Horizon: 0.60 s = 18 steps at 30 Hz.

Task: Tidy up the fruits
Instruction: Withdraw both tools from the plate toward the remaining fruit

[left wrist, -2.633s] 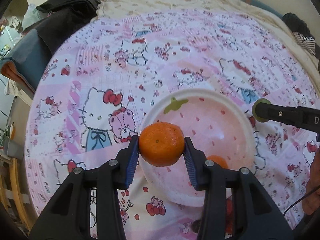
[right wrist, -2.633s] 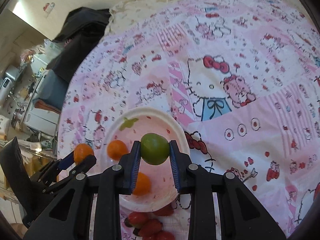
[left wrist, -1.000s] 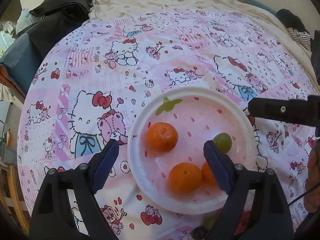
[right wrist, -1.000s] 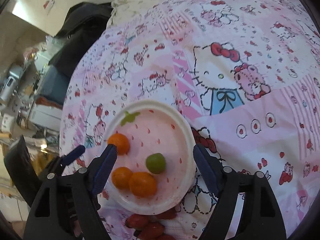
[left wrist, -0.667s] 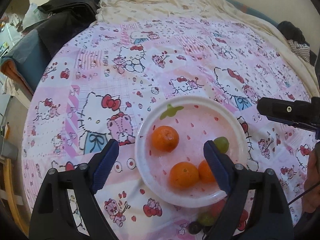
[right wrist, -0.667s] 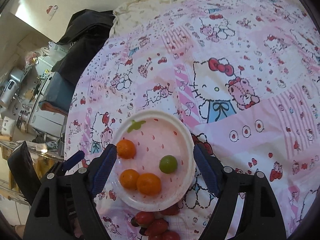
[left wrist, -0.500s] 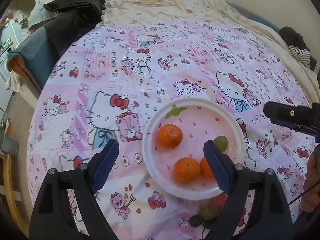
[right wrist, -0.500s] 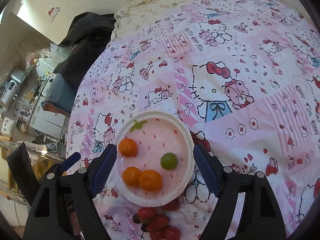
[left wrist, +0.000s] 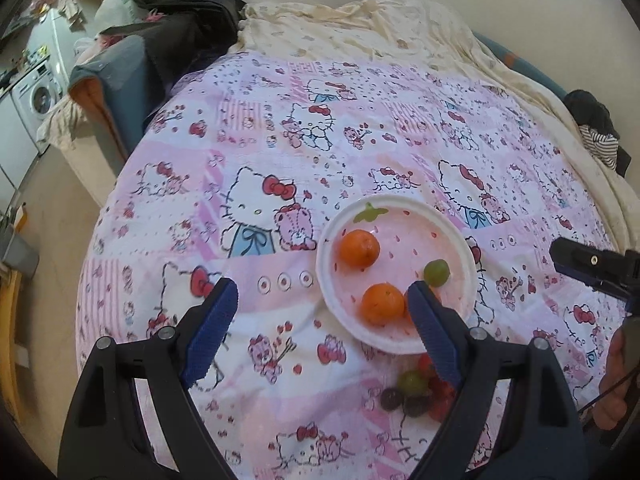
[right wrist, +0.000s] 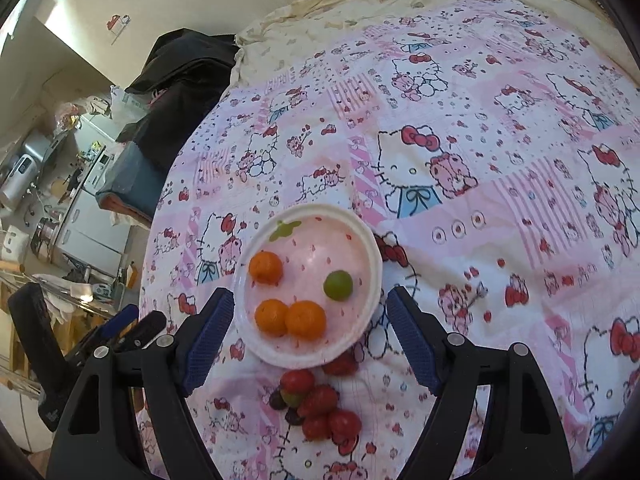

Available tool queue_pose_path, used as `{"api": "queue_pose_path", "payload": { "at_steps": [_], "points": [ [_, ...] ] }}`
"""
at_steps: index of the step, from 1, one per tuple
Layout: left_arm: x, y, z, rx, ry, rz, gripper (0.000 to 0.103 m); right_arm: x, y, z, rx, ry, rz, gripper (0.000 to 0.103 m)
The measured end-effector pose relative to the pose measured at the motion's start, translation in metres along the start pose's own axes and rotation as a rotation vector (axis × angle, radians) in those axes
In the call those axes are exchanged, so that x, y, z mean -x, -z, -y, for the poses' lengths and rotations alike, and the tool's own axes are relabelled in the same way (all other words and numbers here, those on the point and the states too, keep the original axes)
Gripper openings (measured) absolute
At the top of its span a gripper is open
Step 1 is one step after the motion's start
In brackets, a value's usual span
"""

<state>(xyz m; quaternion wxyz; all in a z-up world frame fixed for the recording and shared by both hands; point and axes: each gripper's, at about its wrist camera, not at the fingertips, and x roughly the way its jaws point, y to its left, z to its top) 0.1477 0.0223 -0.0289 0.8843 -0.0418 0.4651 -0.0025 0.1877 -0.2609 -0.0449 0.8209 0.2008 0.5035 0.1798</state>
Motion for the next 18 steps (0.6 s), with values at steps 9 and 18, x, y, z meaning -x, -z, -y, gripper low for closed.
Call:
{"api": "queue_pose_path", "payload": {
  "at_steps": [9,18],
  "points": [
    [0.025,0.020,-0.009,0.043,0.003,0.007,0.084,0.022,0.030,0.001,-0.005,0.017,0.001,0.081],
    [0.043,0.047,-0.005,0.021,0.005,0.013,0.084,0.039,0.062,-0.003,0.028,0.048,0.011,0.082]
  ]
}}
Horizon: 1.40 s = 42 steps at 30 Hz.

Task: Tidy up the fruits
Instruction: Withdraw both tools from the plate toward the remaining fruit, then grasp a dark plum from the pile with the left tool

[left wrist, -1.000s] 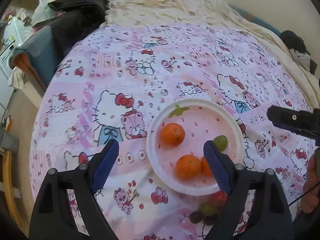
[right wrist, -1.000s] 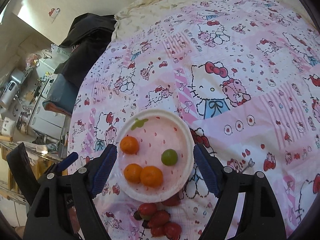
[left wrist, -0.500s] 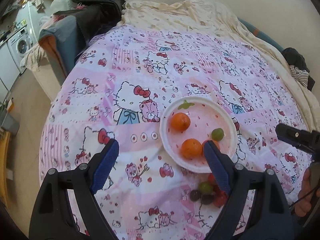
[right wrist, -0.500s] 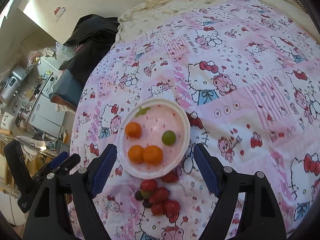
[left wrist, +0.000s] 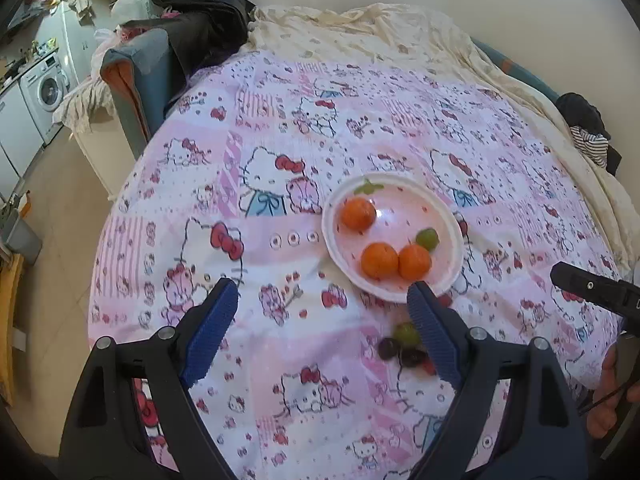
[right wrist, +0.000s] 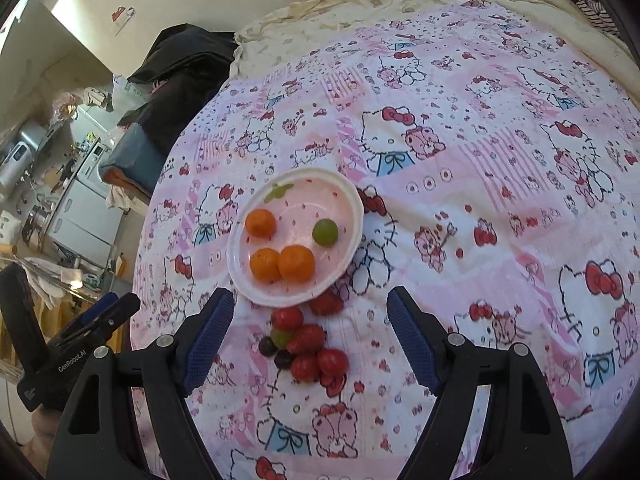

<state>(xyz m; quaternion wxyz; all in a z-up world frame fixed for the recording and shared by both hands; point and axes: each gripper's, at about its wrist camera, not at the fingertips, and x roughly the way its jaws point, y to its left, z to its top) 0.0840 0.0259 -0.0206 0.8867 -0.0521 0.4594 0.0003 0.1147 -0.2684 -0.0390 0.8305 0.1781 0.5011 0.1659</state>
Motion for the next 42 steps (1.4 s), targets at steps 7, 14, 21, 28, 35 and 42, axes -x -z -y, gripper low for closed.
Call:
{"api": "queue_pose_path", "payload": {
  "at_steps": [7,14,21,28,35,42],
  "points": [
    [-0.018,0.019,0.008,-0.004,0.006,-0.083,0.084,-0.006,0.014,0.007,-0.056,-0.021,-0.043,0.082],
    [-0.054,0.044,0.036,-0.136,0.037,-0.207,0.073,-0.009,0.009,0.015,-0.101,-0.021,-0.040,0.082],
    [-0.092,0.057,0.050,-0.218,0.060,-0.298,0.047,-0.013,0.005,0.025,-0.158,-0.045,-0.056,0.082],
    [-0.121,0.060,0.066,-0.264,0.083,-0.340,0.037,-0.021,0.002,0.026,-0.164,-0.048,-0.075,0.082],
    [-0.130,0.062,0.076,-0.320,0.101,-0.349,0.019,-0.024,0.003,0.028,-0.174,-0.051,-0.088,0.082],
    [-0.132,0.060,0.065,-0.278,0.152,-0.344,0.018,-0.028,0.003,0.024,-0.155,-0.043,-0.097,0.082]
  ]
}}
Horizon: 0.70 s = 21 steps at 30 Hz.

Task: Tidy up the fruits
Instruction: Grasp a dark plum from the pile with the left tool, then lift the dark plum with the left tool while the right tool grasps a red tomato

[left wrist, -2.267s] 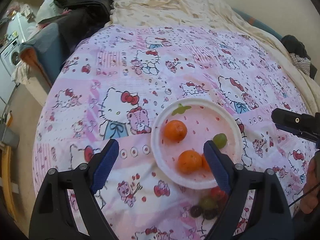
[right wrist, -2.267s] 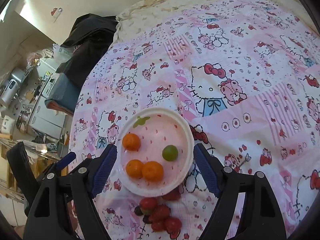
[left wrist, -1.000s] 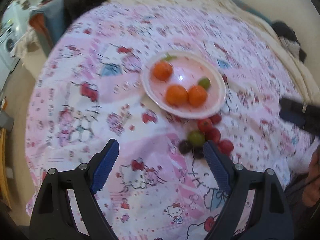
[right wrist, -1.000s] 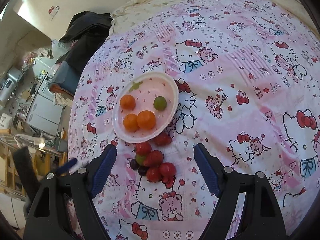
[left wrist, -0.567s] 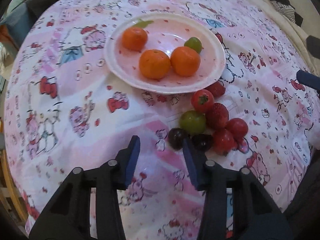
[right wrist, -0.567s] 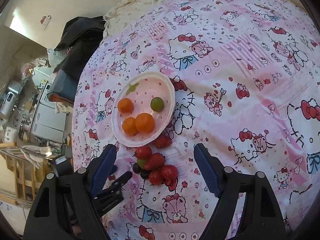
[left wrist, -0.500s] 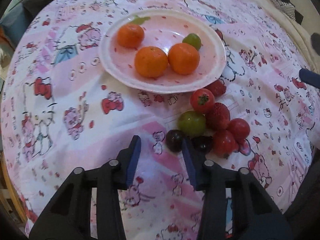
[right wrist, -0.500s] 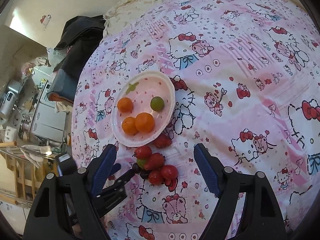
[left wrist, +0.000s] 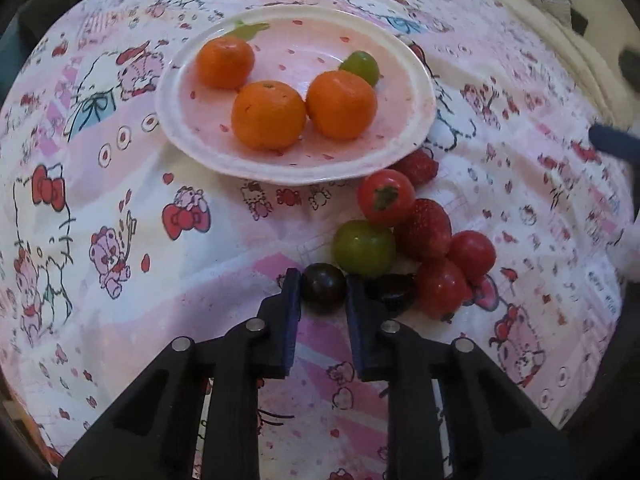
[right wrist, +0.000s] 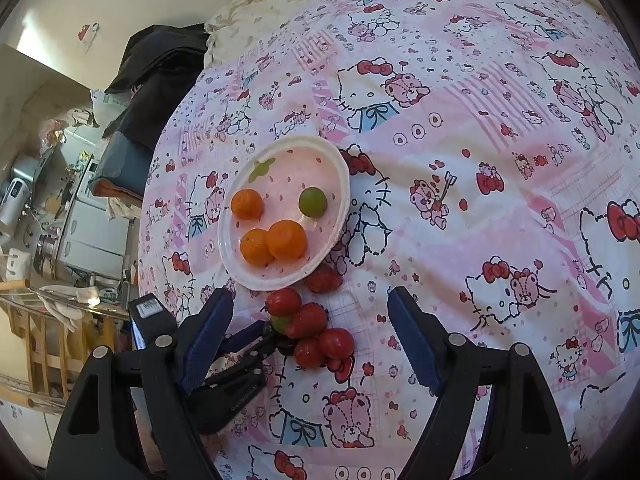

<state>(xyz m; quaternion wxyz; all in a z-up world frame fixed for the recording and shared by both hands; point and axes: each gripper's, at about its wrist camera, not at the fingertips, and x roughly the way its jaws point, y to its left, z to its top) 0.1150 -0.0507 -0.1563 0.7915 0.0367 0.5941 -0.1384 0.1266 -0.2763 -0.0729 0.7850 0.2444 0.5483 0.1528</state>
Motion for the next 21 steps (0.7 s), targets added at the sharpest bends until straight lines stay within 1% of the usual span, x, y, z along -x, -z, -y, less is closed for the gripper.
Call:
{"api": "queue_pose_path", "payload": {
  "at_steps": [2,5,7,9,10,11,12,13,14,17,21],
  "points": [
    [0.007,0.002,-0.005,0.026,-0.026,0.016,0.018,-0.001,0.001,-0.001,0.010,0.011,-0.002,0.082],
    [0.019,0.006,-0.014,0.074,-0.028,0.033,0.017,-0.003,0.002,0.001,0.014,0.025,-0.011,0.082],
    [0.030,0.011,-0.018,0.101,-0.029,0.054,0.017,-0.008,0.003,0.004,0.015,0.037,-0.029,0.082],
    [0.041,0.015,-0.024,0.127,-0.031,0.073,0.017,-0.019,0.006,0.006,0.026,0.062,-0.076,0.082],
    [0.047,0.018,-0.026,0.147,-0.028,0.085,0.017,-0.026,0.008,0.007,0.036,0.066,-0.103,0.080],
    [0.054,0.020,-0.029,0.164,-0.027,0.095,0.017,-0.034,0.011,0.008,0.042,0.067,-0.136,0.069],
    [0.059,0.022,-0.032,0.174,-0.025,0.100,0.017,-0.041,0.013,0.011,0.030,0.063,-0.167,0.062],
    [0.065,0.023,-0.033,0.189,-0.024,0.104,0.017,-0.048,0.016,0.016,-0.001,0.034,-0.202,0.050],
    [0.068,0.020,-0.032,0.202,-0.025,0.105,0.017,-0.056,0.019,0.020,-0.031,-0.001,-0.233,0.045],
    [0.079,0.016,-0.027,0.207,-0.025,0.120,0.017,-0.070,0.023,0.021,-0.023,0.035,-0.268,0.042],
    [0.087,0.014,-0.025,0.211,-0.012,0.135,0.018,-0.088,0.027,0.017,0.004,0.070,-0.308,0.042]
  ]
}}
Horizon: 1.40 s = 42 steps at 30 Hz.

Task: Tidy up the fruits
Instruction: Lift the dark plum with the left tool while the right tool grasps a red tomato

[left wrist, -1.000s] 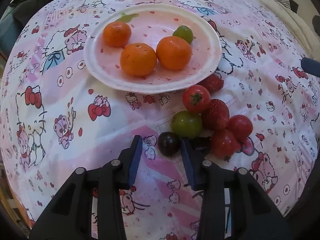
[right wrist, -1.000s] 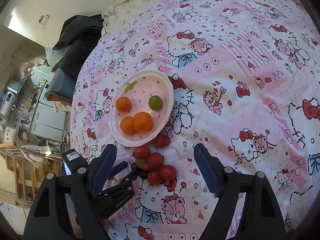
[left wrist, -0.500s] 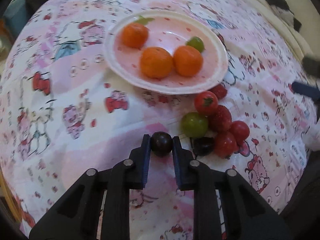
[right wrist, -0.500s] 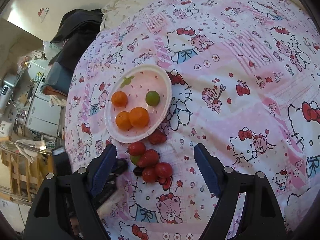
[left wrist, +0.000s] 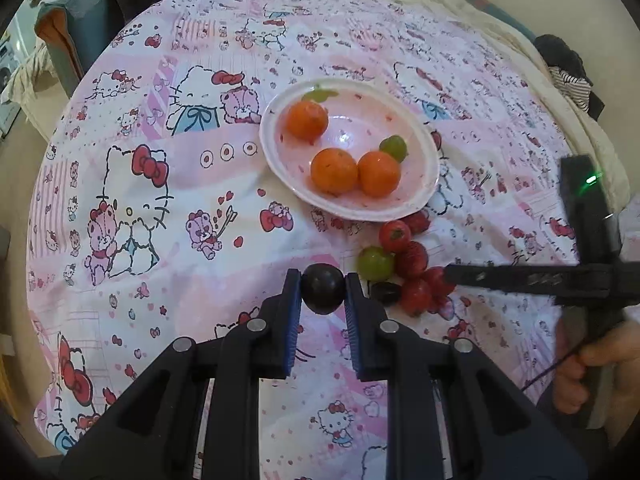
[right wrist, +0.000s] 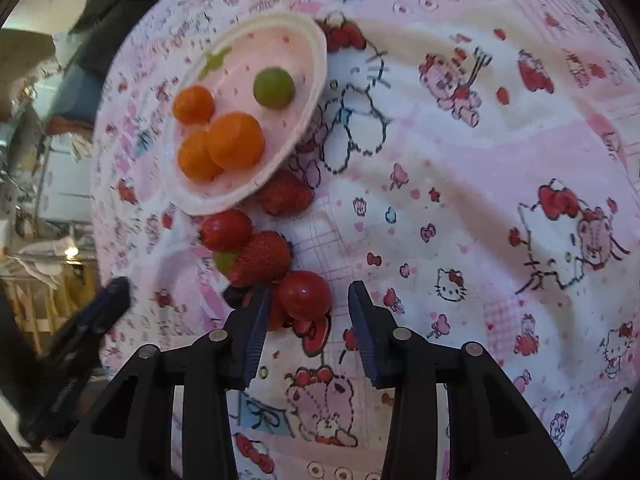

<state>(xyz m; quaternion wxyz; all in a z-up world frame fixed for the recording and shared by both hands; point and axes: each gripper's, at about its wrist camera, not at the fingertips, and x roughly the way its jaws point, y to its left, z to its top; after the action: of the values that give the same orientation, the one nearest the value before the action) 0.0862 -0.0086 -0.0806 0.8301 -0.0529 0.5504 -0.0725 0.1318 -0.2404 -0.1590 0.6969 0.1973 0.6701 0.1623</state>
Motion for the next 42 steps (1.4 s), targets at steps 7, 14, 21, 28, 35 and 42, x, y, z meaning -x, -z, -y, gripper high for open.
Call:
{"api": "queue_pose_path", "payload": {
  "at_steps": [7,14,21,28,35,42],
  "points": [
    [0.005,-0.002,-0.003,0.010,0.013,0.011,0.018,-0.019,0.000,-0.004,0.023,0.002,-0.026,0.034],
    [0.008,-0.008,-0.003,0.023,0.009,0.033,0.018,0.002,0.004,0.006,0.008,-0.056,0.010,0.007],
    [0.004,-0.007,-0.002,0.027,0.001,0.024,0.018,0.021,0.007,0.020,-0.035,-0.097,0.048,0.013],
    [0.005,-0.006,-0.006,0.032,-0.006,0.027,0.018,-0.004,0.003,0.013,-0.069,-0.095,-0.035,0.017],
    [0.005,-0.009,-0.015,0.055,-0.007,0.029,0.018,-0.008,-0.001,0.009,-0.087,-0.113,-0.035,0.051],
    [0.003,-0.012,-0.015,0.066,0.003,0.029,0.018,-0.020,0.000,-0.001,-0.013,-0.041,-0.030,0.047]
  ]
}}
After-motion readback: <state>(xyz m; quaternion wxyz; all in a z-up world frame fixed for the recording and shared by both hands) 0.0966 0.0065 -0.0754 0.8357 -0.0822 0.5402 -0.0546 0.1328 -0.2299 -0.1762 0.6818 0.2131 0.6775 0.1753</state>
